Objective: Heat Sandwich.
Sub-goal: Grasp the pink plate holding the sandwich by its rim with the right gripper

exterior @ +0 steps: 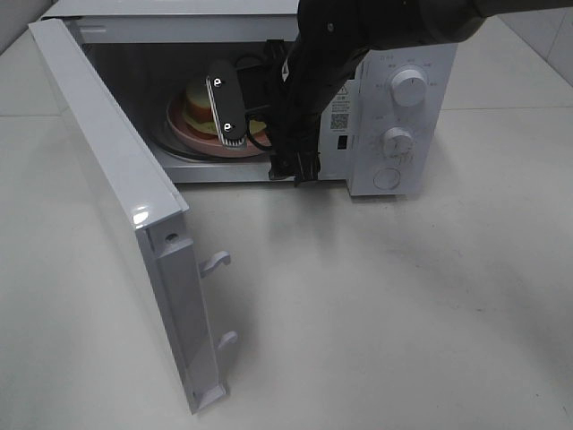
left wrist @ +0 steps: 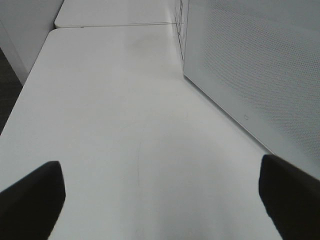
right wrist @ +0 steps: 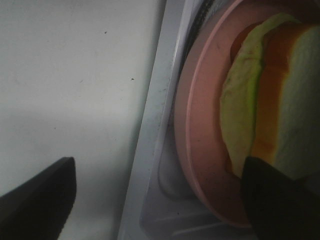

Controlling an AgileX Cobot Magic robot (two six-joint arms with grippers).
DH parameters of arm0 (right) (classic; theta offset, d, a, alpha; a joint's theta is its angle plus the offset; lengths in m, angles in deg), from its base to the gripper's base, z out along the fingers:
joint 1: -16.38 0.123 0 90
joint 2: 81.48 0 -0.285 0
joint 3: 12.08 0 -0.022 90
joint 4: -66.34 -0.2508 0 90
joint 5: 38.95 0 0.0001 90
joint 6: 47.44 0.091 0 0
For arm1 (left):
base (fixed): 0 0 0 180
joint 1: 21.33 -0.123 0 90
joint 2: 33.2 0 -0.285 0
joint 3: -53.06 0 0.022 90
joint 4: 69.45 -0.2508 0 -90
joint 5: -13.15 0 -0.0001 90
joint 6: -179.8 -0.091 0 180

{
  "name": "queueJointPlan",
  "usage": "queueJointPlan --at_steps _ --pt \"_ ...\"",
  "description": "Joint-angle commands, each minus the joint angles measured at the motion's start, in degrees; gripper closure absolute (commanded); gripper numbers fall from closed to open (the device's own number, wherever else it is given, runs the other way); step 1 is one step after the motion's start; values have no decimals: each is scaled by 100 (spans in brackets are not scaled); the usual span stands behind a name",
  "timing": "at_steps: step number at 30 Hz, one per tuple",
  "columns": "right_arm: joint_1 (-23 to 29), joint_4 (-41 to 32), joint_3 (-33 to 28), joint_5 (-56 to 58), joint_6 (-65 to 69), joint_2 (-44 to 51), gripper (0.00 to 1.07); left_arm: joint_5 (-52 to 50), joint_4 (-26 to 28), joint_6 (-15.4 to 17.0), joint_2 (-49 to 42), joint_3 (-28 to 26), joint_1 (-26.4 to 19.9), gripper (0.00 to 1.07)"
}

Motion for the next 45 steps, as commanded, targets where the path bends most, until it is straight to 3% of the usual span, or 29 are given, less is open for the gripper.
queueJointPlan --at_steps 1,18,32,38,40,41,42,43,45 --pt "23 -17 241 -17 40 -183 23 -46 23 -6 -155 17 -29 7" --pt "23 -23 1432 286 34 -1146 25 -46 6 0 -155 17 -29 7" --pt "23 -212 1564 453 -6 -1427 32 -46 -23 0 -155 17 -29 7" --pt "23 -361 1553 636 23 -1513 56 -46 -23 -6 -155 17 -29 7" --pt "23 -447 1547 659 23 -1536 76 -46 -23 -6 -155 17 -29 7" --pt "23 -447 1547 659 23 -1536 76 -46 -23 -6 -155 17 -29 7" --pt "23 -458 1547 659 23 -1536 84 -46 -23 -6 -155 17 -29 7" --pt "17 -458 1547 653 23 -1536 97 -46 -23 -6 -155 17 -29 7" --pt "11 -458 1547 653 23 -1536 103 -46 -23 -6 -155 17 -29 7"
